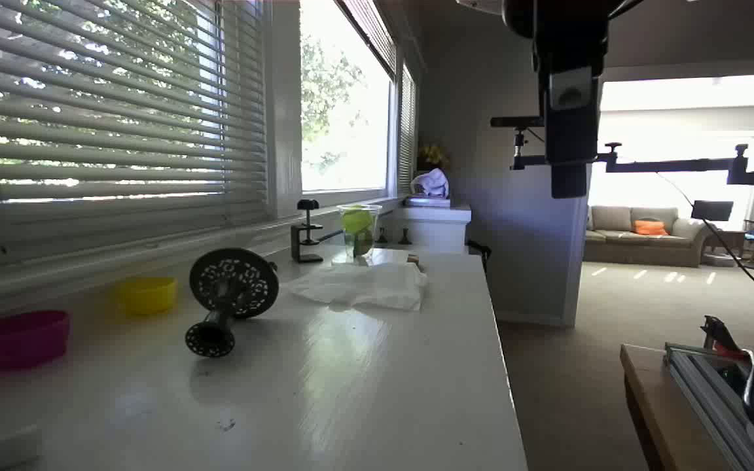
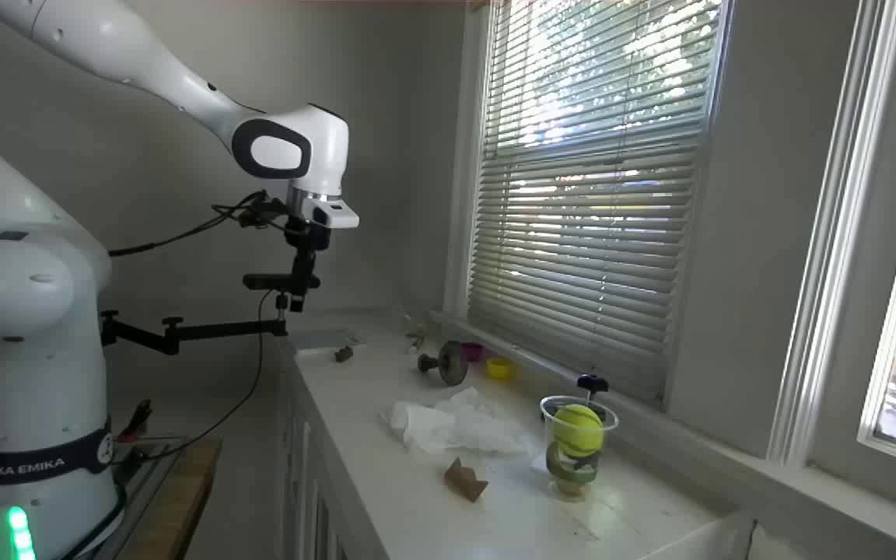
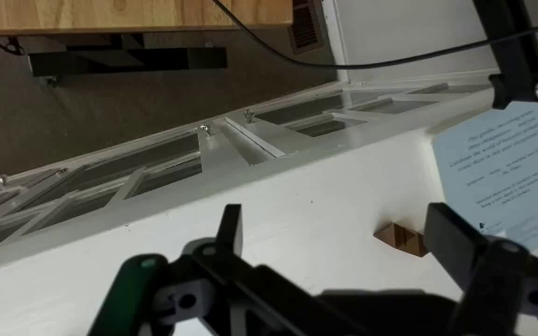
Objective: Take the tennis ball out of the cup
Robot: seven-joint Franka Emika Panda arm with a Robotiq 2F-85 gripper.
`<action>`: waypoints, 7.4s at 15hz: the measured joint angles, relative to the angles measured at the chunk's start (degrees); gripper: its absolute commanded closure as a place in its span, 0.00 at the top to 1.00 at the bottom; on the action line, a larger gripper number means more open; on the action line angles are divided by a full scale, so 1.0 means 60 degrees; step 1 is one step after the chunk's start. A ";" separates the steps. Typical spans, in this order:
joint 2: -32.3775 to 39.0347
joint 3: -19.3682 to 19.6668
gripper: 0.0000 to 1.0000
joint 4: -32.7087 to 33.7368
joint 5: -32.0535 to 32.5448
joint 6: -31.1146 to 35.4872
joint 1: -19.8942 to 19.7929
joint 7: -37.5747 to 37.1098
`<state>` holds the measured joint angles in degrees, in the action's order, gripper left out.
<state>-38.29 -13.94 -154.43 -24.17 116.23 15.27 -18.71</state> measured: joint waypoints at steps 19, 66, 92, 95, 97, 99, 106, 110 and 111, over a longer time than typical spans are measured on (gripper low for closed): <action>0.1037 0.0633 1.00 0.0893 0.0017 0.1071 -0.2105 -0.1397; 0.9032 0.3681 0.66 0.8387 0.4183 0.1793 -0.3663 -0.6733; 0.9259 0.3879 0.54 0.8545 0.4182 0.1638 -0.3377 -0.7471; 0.9259 0.4007 0.52 0.8545 0.4183 0.1638 -0.3390 -0.7552; 0.9260 0.4070 0.54 0.8543 0.4183 0.1638 -0.3396 -0.7601; 0.9291 0.4089 0.56 0.8533 0.4183 0.1606 -0.3399 -0.7672; 0.9446 0.4054 0.27 0.8545 0.4182 0.1479 -0.3324 -0.7754; 0.9445 0.4065 0.24 0.8559 0.4182 0.1463 -0.3326 -0.7824; 0.9444 0.4070 0.24 0.8561 0.4182 0.1463 -0.3329 -0.7868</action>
<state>18.38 10.48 -103.06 0.93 125.01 -4.71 -65.92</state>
